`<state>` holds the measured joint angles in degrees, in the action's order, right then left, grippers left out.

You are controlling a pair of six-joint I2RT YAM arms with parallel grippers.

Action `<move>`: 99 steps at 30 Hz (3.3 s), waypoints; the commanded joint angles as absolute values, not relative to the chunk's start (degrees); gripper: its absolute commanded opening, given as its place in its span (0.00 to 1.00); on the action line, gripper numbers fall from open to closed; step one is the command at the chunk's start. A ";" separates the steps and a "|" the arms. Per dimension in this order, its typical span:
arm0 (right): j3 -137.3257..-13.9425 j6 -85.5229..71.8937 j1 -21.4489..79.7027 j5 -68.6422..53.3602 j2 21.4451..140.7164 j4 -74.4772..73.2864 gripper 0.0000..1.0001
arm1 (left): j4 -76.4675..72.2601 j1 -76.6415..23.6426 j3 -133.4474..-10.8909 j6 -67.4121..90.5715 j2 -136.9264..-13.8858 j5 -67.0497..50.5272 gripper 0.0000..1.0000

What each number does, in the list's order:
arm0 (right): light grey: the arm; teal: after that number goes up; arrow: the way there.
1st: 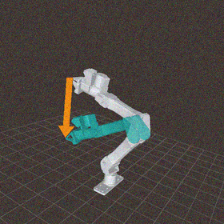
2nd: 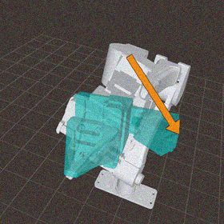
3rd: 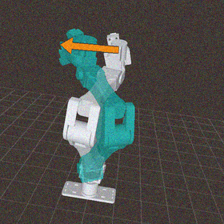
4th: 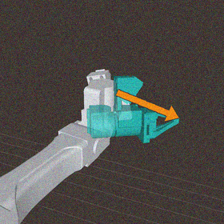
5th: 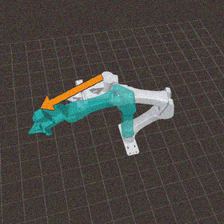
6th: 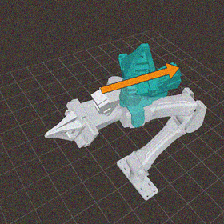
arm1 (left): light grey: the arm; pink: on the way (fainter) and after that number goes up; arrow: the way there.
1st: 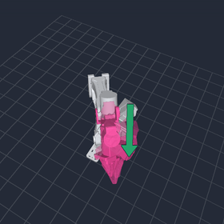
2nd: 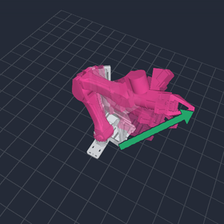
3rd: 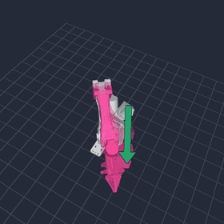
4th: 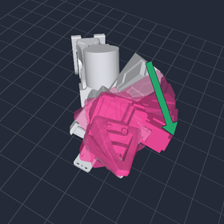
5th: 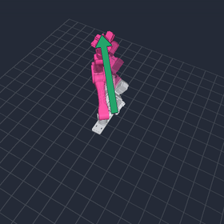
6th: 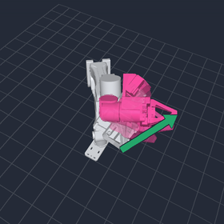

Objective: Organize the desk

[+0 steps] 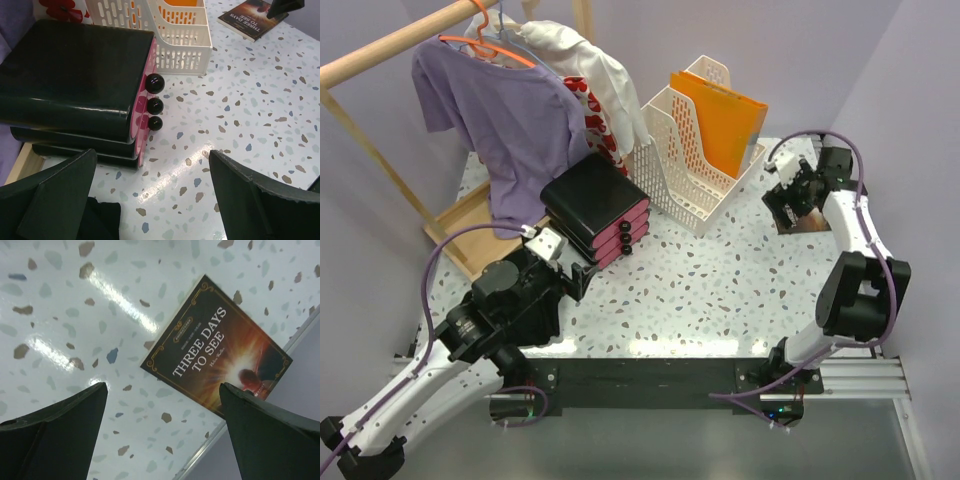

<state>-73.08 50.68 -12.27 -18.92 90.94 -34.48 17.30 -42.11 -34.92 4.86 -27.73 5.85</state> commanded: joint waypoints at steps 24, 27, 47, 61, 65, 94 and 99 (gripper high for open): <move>-78.93 30.06 -8.79 -1.59 113.73 -19.69 0.97 | 15.91 -41.92 -35.51 4.39 -28.48 6.06 1.00; -78.93 29.62 -8.79 -0.79 114.96 -19.34 0.89 | 15.91 -41.92 -35.51 4.39 -28.48 5.80 1.00; -72.34 34.63 -8.88 -4.74 115.23 -23.64 0.00 | 15.73 -41.92 -35.51 4.48 -27.86 5.27 1.00; -60.74 37.79 -8.35 -13.52 98.63 -28.91 0.00 | 15.56 -41.92 -35.51 4.66 -27.95 5.01 1.00; -57.32 40.33 -6.77 -16.08 90.99 -33.82 0.00 | 15.29 -41.92 -35.51 4.92 -27.86 4.75 1.00; -47.38 38.43 7.91 -16.98 71.10 -38.07 0.71 | -19.87 -46.32 -24.08 40.87 -47.20 -17.14 1.00; -45.97 31.48 9.14 -11.60 74.26 -26.73 0.99 | -15.92 -46.41 -24.00 39.64 -43.34 -14.60 1.00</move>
<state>-46.35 39.09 8.38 -16.80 72.82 -39.13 -15.57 -46.19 -23.22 40.91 -46.59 -16.67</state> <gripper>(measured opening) 0.945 0.997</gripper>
